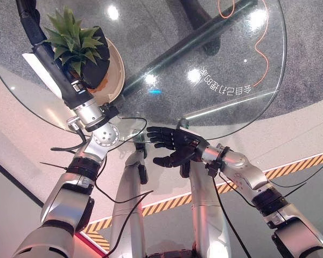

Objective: Pick up the fruit to the plate

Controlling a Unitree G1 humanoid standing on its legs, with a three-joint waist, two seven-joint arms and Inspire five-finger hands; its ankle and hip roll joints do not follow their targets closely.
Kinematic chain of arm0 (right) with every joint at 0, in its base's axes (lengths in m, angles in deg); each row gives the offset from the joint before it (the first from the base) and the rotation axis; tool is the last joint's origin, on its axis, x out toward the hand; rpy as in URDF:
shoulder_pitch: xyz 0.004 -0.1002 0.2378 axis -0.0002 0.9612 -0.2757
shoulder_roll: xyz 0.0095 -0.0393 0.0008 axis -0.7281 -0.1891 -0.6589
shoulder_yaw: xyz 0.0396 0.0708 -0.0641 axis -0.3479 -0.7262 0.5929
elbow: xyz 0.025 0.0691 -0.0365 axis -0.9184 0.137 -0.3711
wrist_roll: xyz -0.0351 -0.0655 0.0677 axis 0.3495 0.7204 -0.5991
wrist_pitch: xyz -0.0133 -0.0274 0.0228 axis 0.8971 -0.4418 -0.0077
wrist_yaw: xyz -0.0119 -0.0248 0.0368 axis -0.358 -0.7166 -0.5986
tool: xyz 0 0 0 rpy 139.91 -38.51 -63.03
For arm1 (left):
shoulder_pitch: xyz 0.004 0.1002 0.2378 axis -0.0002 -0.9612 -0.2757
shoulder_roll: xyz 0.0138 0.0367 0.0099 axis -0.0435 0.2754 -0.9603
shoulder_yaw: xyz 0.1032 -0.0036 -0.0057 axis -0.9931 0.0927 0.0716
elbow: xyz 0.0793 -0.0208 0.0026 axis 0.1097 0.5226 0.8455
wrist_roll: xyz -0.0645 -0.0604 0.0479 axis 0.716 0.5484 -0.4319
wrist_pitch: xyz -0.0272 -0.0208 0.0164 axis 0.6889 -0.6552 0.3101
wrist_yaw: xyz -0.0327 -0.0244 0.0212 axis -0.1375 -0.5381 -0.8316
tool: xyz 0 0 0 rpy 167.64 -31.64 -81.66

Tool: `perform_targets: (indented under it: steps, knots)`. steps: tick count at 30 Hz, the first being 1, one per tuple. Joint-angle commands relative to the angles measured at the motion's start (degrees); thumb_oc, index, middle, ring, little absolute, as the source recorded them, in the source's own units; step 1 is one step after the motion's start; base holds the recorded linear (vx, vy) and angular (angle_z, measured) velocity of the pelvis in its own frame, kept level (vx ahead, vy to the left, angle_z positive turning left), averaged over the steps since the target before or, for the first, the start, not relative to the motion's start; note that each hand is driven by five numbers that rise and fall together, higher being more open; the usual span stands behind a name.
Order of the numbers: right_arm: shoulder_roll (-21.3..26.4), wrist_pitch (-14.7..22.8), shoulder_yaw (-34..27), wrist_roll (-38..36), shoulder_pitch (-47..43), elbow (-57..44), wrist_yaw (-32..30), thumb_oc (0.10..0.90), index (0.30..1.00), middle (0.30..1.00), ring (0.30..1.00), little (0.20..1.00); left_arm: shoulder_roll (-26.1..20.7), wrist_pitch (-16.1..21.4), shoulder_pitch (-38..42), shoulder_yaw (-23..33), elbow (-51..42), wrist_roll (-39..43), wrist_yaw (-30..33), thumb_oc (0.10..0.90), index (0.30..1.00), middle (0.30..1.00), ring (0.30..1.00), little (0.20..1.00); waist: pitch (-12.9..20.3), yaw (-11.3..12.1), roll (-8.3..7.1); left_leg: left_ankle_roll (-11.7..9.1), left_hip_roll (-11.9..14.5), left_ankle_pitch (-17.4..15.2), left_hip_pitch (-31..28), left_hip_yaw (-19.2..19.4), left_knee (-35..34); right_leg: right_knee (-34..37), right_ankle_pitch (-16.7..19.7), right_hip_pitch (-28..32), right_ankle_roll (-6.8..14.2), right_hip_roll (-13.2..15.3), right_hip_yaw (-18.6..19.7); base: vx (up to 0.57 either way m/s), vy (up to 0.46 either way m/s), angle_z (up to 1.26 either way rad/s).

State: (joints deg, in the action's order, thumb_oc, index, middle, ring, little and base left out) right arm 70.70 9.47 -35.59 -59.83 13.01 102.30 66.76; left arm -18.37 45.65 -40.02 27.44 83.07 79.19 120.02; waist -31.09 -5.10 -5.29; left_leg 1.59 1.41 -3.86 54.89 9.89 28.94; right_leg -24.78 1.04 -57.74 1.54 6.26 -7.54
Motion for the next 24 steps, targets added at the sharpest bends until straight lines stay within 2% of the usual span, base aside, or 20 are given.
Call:
perform_targets:
  steps: [1, 3, 12, 24]
  knots:
    - [-1.38, 2.79, 0.75, -3.0, 1.74, -5.54, 2.91, 0.8, 0.9, 0.9, 0.9, 0.9, -1.73, 4.11, 1.16, 2.71, -3.48, 0.77, 0.89, 0.8, 0.9, 0.9, 0.9, 0.9, 1.29, 1.5, 0.62, -2.29, -4.66, 2.34, -3.43, 0.16, -5.91, 0.4, 1.77, 3.58, 1.71, -4.46, -2.78, 0.0, 0.0, 0.0]
    - [-1.63, 3.26, 0.45, -2.62, 2.09, -5.22, 3.29, 0.8, 0.9, 0.9, 0.9, 0.9, -2.0, 4.92, 0.26, 3.49, -3.44, 1.65, 0.54, 0.8, 0.9, 0.9, 0.9, 0.9, 1.29, 1.66, 0.84, -2.39, -4.52, 2.4, -3.95, 0.21, -6.25, 0.58, 1.56, 4.1, 1.75, -4.22, -2.97, -0.02, -0.04, 0.0]
    - [-2.12, 2.52, -0.23, -2.16, 2.43, -6.21, 3.49, 0.8, 0.9, 0.9, 0.9, 0.9, -2.15, 4.45, -1.89, 4.37, -4.01, 2.81, -1.05, 0.8, 0.9, 0.9, 0.9, 0.9, 1.29, 2.17, 1.59, -2.38, -4.39, 2.6, -5.99, 0.19, -7.31, 1.0, 1.13, 5.82, 1.76, -3.97, -3.04, -0.01, -0.034, 0.0]
    - [-2.92, 3.43, -1.3, -0.68, 4.05, -6.63, 4.98, 0.8, 0.9, 0.9, 0.9, 0.9, -2.29, 4.22, -6.76, 5.96, -4.48, 8.66, -8.11, 0.8, 0.9, 0.9, 0.9, 0.9, 1.29, 3.17, 1.98, -2.56, -3.69, 2.93, -9.84, -0.35, -8.9, 1.63, 0.27, 9.44, 1.99, -3.55, -3.69, -0.02, -0.072, 0.0]
